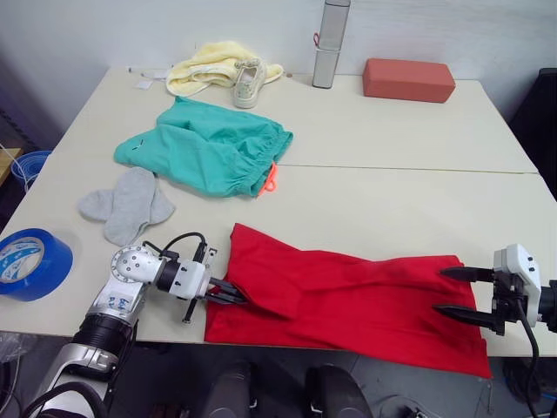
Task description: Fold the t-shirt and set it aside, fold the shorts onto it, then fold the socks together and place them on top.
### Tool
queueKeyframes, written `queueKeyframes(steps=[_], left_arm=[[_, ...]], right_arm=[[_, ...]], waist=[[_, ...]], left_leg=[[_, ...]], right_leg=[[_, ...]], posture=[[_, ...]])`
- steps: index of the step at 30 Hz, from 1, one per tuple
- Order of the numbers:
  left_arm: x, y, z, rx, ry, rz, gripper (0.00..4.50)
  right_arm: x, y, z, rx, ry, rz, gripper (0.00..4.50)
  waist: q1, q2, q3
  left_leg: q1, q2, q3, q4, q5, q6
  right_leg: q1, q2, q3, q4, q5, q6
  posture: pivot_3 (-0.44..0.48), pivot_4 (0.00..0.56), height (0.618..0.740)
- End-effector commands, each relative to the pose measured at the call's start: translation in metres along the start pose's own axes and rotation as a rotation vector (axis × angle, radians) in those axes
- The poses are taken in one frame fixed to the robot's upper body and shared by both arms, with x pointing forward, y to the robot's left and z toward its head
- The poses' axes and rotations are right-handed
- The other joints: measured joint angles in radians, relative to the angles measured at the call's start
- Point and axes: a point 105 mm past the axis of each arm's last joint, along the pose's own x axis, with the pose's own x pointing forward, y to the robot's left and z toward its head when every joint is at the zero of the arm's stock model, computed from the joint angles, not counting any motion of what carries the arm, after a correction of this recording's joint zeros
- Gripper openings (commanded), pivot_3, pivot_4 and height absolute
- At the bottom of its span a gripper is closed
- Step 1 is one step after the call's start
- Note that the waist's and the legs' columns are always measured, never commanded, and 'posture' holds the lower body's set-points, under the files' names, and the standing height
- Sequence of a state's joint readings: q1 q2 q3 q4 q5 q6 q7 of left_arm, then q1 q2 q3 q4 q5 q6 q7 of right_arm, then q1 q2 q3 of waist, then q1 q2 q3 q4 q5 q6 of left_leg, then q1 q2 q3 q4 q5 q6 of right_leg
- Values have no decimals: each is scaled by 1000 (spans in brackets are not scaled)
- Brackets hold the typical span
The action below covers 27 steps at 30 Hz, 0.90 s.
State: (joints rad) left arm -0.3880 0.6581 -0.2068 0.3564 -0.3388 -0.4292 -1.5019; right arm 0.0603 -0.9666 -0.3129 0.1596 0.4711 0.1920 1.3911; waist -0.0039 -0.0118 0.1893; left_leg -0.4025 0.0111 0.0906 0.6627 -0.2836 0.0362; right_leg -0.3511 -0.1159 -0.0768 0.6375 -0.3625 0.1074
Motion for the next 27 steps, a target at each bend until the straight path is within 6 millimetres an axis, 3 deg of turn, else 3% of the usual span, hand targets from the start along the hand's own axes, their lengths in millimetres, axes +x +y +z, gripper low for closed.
queueKeyframes(steps=[1,4,13,22,27], left_arm=[[-7,-1,14,-3,-45,-22,1594],[-19,2,34,-120,-121,14,2486],[-44,2,66,-388,-183,64,2486],[-14,34,65,-289,-272,260,2486],[-3,33,56,-305,-251,235,2517]], right_arm=[[-2,3,10,-54,-39,-3,4500],[-3,7,13,-73,-47,3,4500],[-14,-11,3,-186,46,-101,4500],[-16,-26,-1,-357,99,-160,4500],[-17,-25,-6,-439,124,-145,2800]], waist=[[0,0,0],[0,0,0],[-1,3,2],[2,7,4],[0,7,4]], left_leg=[[0,0,0,0,0,0],[0,0,-1,0,0,0],[0,0,-1,-1,0,0],[2,-1,-1,-1,0,0],[3,0,0,-1,0,0]], right_leg=[[0,0,0,0,0,0],[0,0,0,0,0,0],[1,0,0,-1,0,0],[3,1,-1,-2,0,0],[4,2,-1,-1,0,0]], posture=[[0,150,740],[0,150,740],[0,150,740],[0,150,740],[0,150,740]])
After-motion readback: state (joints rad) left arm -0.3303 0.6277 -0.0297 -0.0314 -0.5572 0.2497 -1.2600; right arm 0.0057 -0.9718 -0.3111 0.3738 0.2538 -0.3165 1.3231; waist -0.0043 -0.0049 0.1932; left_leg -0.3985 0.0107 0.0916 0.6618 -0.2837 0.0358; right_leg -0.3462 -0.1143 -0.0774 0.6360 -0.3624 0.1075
